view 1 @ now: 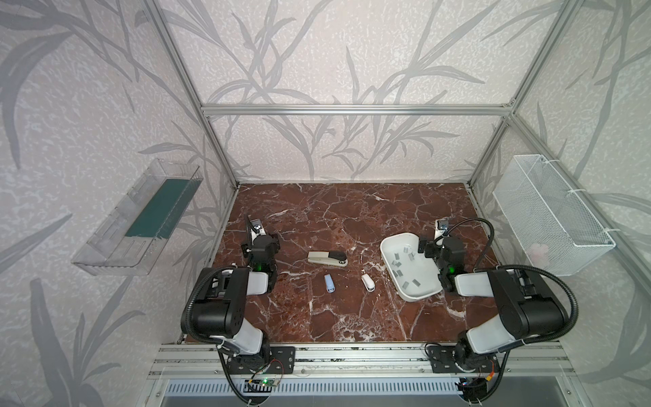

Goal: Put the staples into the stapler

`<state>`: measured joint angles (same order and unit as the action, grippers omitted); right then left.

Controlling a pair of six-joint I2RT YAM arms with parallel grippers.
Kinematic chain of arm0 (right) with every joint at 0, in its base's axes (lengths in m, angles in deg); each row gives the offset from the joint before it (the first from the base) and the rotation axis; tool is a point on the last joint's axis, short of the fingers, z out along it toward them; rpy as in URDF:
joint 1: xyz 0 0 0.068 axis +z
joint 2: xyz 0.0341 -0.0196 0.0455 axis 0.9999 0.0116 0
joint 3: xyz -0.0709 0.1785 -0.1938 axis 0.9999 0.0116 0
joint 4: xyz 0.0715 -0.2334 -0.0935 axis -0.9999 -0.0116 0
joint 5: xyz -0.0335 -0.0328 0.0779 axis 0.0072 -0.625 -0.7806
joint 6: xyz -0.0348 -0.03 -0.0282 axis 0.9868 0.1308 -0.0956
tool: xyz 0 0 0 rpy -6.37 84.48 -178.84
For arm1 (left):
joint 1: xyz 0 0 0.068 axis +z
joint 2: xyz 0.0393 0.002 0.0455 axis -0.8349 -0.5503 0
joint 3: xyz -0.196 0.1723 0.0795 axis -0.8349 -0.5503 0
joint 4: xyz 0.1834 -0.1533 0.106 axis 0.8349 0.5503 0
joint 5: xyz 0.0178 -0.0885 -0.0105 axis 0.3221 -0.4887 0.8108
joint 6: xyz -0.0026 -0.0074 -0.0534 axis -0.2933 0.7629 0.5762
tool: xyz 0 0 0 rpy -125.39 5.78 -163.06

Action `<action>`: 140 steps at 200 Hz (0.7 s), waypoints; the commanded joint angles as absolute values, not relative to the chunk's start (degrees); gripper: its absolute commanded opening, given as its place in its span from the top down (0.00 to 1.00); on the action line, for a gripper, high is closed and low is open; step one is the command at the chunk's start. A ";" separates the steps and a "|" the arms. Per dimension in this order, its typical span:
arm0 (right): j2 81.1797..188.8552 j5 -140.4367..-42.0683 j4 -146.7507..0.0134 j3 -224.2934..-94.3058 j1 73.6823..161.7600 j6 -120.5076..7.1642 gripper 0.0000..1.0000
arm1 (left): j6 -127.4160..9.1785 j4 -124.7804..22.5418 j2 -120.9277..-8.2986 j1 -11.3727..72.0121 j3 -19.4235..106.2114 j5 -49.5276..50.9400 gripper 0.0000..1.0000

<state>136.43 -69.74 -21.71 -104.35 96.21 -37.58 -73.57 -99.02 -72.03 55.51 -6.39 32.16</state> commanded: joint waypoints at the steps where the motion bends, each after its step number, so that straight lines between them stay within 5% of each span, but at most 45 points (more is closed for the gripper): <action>1: 135.96 -69.86 -22.53 -104.61 96.33 -37.03 0.01 | -72.04 -100.10 -71.70 55.39 -6.93 29.06 0.01; 140: 135.49 -71.09 -24.03 -105.07 96.39 -36.20 0.01 | -72.76 -103.75 -72.82 55.32 -7.77 29.11 0.01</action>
<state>136.21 -70.65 -22.23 -104.42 96.21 -37.23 -72.94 -101.84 -72.31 55.44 -7.39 29.43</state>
